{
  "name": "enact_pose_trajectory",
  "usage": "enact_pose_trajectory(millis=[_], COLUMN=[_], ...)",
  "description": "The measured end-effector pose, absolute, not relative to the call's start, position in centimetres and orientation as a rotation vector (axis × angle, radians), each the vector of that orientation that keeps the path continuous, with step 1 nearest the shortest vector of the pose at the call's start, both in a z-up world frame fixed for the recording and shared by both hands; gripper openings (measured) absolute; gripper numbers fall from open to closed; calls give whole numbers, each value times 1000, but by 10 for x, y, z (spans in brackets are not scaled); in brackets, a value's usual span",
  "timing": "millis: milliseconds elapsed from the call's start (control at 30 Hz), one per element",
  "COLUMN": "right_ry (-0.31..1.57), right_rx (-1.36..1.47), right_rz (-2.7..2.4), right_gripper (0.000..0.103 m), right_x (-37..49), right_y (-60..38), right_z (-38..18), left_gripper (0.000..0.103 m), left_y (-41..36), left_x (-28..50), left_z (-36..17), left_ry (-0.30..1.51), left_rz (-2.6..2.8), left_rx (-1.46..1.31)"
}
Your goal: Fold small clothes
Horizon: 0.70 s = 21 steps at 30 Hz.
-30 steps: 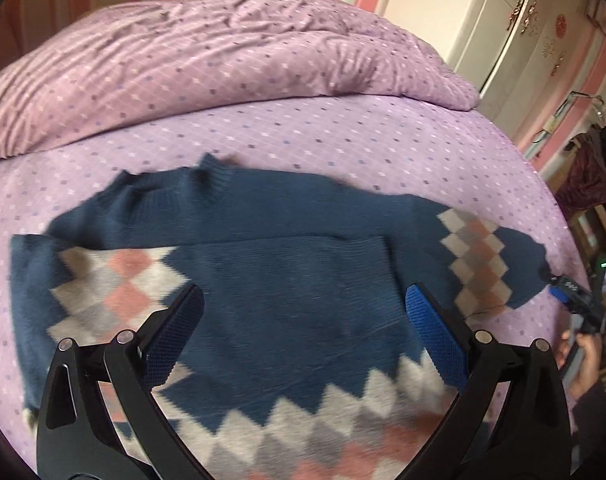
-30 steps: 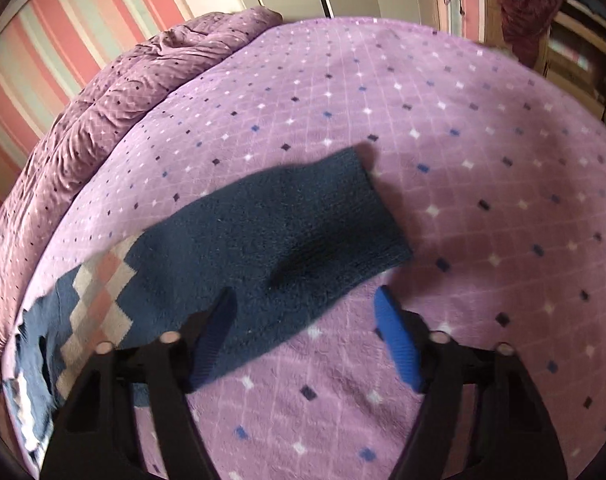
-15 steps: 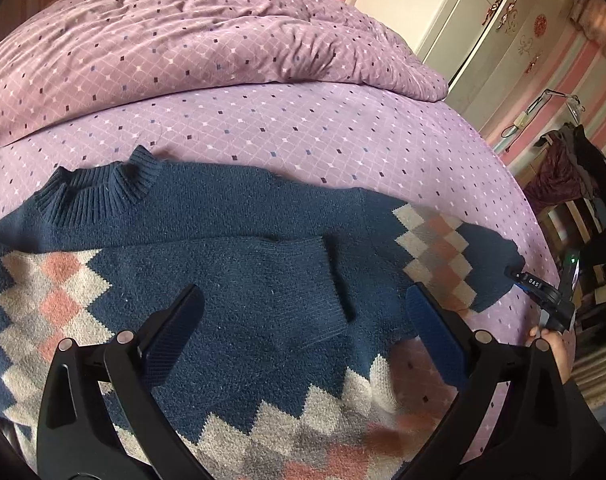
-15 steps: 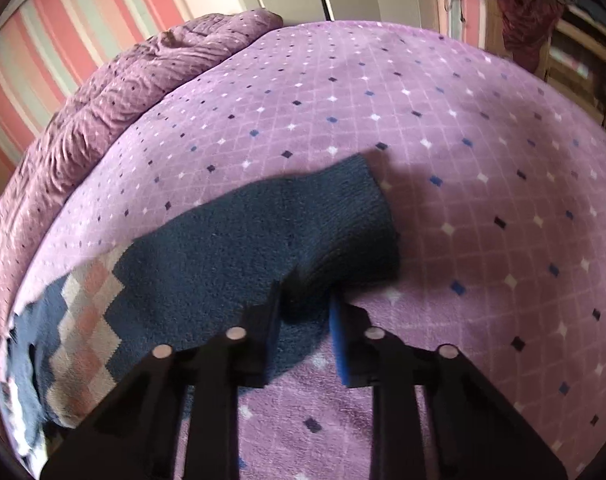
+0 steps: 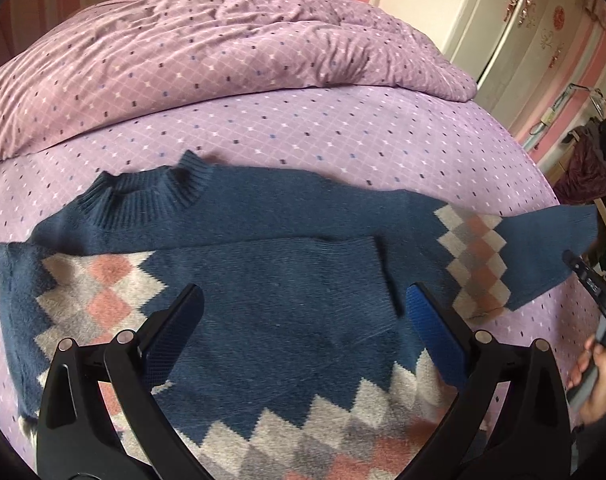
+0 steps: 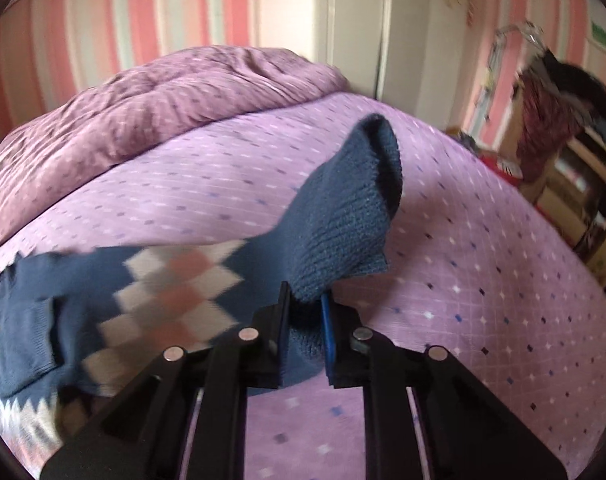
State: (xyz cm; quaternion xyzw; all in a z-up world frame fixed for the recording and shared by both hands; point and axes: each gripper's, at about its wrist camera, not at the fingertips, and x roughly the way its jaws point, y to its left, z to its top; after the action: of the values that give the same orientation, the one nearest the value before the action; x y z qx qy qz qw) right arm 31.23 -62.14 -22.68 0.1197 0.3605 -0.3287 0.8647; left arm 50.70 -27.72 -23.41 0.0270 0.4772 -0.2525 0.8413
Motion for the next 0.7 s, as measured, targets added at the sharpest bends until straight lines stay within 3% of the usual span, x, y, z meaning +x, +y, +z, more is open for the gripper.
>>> enact_pose_trajectory(millis=[367,700], right_ry=[776,848], right_rx=[225,333], right_rz=[-499,-187], right_gripper=[14,14], right_x=[373,450], right_y=[-498,-345], right_z=[-187,-208], left_gripper=[100,100], left_y=[-226,-118], left_x=[514,511], left_z=[-221,-205], left_ry=[968,951], left_rz=[-435,-305], left_rx=[103,110])
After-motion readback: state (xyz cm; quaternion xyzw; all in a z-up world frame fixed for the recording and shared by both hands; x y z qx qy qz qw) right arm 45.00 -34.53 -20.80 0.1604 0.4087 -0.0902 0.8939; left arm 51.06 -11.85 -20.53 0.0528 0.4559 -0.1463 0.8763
